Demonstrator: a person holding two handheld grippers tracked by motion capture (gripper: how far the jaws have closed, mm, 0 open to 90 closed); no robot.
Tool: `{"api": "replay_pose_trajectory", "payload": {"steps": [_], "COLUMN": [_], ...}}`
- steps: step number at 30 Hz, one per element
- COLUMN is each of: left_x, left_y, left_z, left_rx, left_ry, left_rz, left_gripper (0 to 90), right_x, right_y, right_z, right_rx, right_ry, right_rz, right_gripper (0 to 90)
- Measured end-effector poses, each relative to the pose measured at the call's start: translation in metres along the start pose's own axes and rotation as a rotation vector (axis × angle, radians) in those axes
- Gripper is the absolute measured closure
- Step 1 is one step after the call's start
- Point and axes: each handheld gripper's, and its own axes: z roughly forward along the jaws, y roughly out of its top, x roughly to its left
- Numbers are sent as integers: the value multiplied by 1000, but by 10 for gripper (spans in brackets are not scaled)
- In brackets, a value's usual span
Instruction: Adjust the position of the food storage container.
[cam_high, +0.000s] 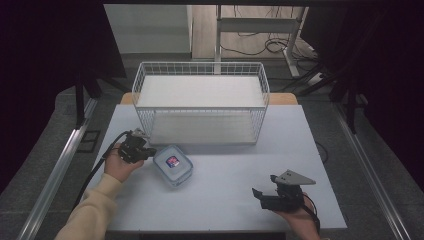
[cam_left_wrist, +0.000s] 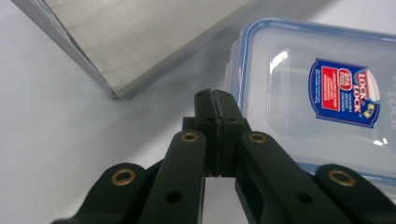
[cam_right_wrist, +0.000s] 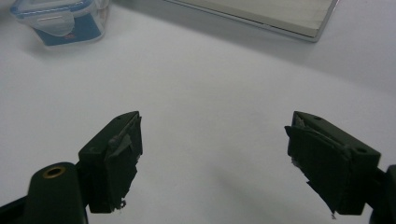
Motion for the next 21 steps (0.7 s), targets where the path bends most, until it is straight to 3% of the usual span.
{"api": "replay_pose_trajectory", "payload": {"steps": [7,21], "left_x": [1,-13], "left_y": [-4,-8], "left_z": [2,-1], "left_rx": [21,11], "left_ry": [-8,-91], "left_rz": [-7,7], "left_gripper": [900,900], "right_x": [0,0], "right_y": [0,0], "right_z": [0,1], "right_rx": [-1,7], "right_ry": [-1,-3], "right_rz": [1,0], "right_gripper": [180,180]}}
